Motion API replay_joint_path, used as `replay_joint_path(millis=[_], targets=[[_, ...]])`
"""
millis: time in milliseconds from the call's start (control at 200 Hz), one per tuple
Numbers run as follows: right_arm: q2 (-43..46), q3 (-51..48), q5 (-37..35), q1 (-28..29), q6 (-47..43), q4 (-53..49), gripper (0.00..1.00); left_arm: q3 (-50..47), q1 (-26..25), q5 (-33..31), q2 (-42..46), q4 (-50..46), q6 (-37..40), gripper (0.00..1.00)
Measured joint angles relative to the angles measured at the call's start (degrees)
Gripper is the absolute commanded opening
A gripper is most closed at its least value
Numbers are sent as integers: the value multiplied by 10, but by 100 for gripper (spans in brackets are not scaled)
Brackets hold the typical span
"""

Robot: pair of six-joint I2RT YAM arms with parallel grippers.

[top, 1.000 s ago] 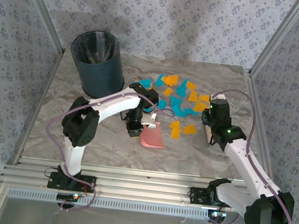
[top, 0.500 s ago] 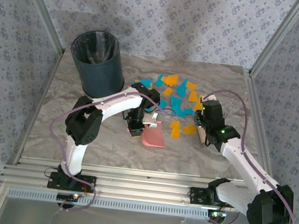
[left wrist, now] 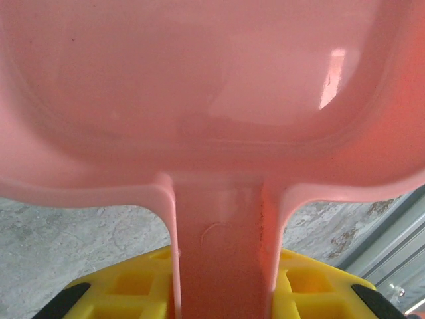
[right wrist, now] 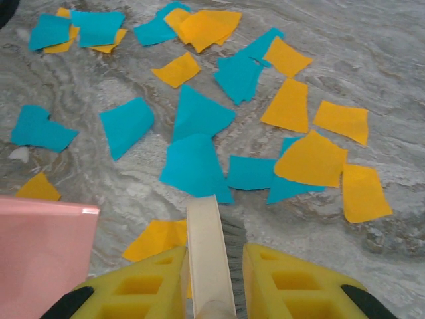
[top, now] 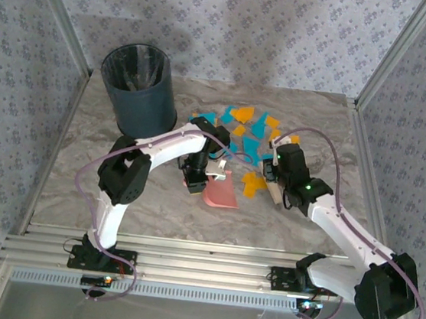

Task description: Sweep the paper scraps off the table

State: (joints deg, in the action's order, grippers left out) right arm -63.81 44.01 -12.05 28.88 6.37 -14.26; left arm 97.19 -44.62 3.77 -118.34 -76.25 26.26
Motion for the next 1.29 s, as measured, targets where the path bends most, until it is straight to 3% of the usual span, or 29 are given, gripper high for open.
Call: replay_joint_path(millis=[820,1014,1294], targets=[[5,2,75,35,67,30,0,7,0,7,-10,-2,-4,0],[33,2,59,36,91,27,0,7,0,9,-10,-2,-4,0],[56,-5,-19,49,120,25,0,6,0,9,-10,-2,-4,0]])
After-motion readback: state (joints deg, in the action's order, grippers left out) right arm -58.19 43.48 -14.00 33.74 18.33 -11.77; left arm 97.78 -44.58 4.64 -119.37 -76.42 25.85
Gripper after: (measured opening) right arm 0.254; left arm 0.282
